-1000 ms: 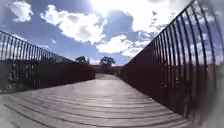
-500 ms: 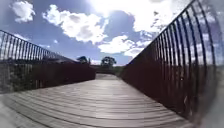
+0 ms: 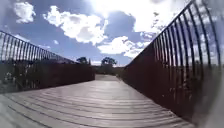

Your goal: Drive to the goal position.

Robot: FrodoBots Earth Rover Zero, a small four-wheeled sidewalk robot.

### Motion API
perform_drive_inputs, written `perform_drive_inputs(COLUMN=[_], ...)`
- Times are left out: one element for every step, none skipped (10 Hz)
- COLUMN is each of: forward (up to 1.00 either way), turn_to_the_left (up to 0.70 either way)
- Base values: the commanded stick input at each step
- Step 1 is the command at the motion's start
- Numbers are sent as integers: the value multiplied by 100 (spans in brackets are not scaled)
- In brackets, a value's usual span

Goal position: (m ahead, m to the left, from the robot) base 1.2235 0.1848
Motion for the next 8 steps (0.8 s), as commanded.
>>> perform_drive_inputs(forward=[85, 85, 85, 85, 85, 85, 85, 85], turn_to_the_left=[0, 0, 0, 0, 0, 0, 0, 0])
